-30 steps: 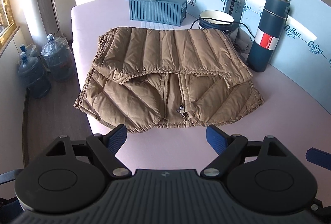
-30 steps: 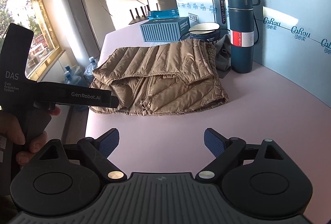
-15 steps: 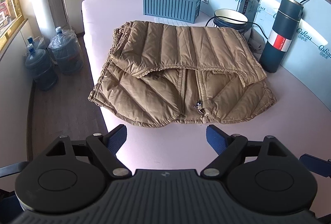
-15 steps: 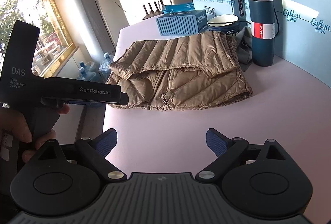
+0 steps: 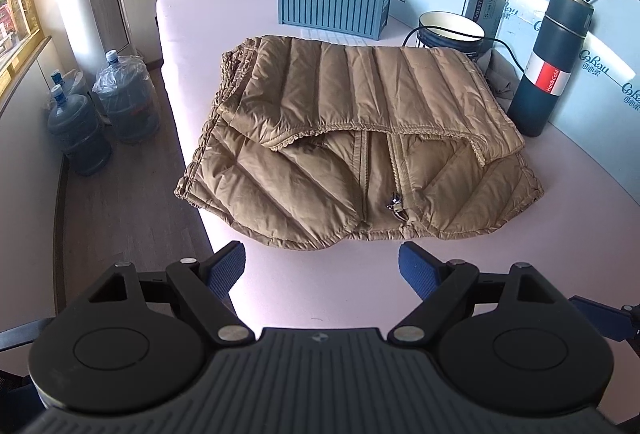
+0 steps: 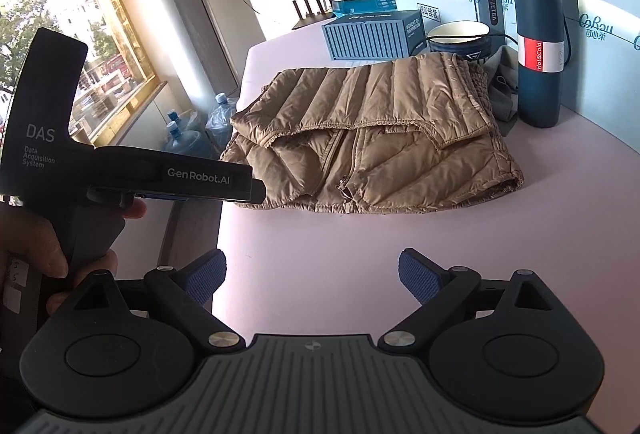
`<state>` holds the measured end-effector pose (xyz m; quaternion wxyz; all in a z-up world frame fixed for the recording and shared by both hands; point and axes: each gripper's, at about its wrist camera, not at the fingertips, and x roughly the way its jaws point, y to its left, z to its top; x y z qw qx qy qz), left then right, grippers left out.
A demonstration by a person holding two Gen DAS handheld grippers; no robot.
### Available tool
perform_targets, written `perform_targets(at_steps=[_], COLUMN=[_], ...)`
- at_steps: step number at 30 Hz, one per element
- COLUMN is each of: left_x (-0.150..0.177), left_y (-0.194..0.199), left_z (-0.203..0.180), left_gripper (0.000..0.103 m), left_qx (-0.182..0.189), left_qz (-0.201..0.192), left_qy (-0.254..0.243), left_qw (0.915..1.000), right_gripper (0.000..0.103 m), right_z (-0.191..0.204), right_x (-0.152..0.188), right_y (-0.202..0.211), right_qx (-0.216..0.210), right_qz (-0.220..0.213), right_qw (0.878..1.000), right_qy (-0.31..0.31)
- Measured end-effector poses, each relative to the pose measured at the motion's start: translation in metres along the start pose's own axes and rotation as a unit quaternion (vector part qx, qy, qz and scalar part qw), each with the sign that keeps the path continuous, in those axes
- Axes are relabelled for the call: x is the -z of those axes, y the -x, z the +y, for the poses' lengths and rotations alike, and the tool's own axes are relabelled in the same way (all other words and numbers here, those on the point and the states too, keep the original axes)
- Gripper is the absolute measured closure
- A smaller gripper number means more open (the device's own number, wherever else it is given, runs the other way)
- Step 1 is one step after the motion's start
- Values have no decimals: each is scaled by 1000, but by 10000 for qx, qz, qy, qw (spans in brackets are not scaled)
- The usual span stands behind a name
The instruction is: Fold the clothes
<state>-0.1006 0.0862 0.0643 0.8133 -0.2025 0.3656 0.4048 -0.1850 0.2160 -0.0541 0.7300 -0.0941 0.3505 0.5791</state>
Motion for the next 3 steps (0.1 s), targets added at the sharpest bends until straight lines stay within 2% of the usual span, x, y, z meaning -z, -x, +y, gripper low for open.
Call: perform_targets(at_steps=[3], left_x=[-1], left_y=[-3], left_z=[-6], left_gripper=[20], left_qx=[51], left_qz=[37], left_qy=[-98], left_qw=[9999], right_gripper=[10], right_z=[-6], right_x=[2], right_y=[3], right_qx=[84], right_qz=[-16], right_qw=[9999], right_qy=[-88])
